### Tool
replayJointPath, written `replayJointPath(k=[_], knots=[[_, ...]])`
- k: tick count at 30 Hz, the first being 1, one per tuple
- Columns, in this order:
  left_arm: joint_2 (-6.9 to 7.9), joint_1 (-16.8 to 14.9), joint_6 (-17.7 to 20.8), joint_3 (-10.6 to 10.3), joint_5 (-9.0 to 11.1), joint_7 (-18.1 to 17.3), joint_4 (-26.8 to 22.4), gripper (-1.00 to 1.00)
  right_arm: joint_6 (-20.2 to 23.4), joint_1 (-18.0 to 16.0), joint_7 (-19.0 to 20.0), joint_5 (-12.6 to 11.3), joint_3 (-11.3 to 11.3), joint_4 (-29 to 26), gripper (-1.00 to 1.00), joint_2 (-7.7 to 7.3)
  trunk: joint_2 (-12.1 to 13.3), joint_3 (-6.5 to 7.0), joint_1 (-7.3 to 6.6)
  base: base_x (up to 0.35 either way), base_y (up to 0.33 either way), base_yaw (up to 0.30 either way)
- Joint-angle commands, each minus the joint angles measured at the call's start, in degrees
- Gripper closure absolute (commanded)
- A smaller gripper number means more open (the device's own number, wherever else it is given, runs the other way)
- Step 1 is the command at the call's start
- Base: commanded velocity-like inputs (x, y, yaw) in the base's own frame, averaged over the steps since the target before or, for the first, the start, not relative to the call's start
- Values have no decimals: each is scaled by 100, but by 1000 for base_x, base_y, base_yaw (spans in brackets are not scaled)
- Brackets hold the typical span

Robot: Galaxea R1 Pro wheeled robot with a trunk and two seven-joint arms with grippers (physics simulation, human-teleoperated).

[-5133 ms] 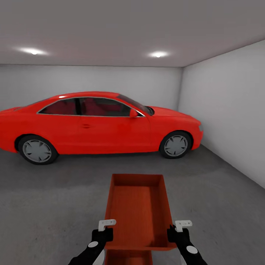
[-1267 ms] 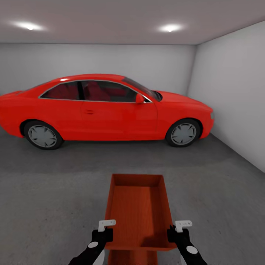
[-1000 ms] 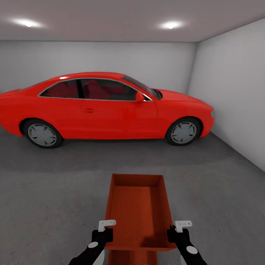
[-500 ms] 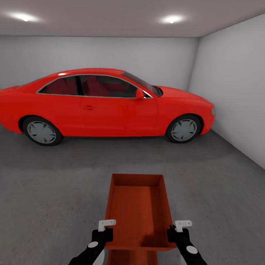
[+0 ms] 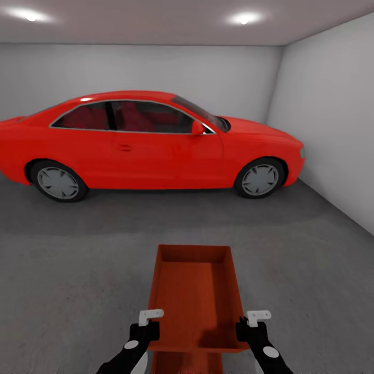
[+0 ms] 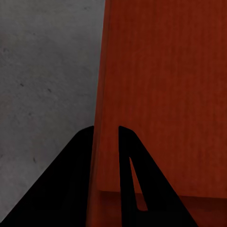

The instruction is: Move the two storage containers from the living room to the garage. In the garage, place one container on the floor and stack the other container on top of it (either order is fine).

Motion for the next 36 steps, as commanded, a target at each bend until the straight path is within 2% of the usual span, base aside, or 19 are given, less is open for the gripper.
replayJointPath(k=[1,36], knots=[[-8,-13,-8,77,-25,-18,-145,100,-17,1,9,31,152,139,100,2,-12,-21,3,0,0,0],[-8,-11,-8,77,-25,-19,-145,100,-17,1,11,30,152,140,100,5,-12,-344,3,0,0,0]])
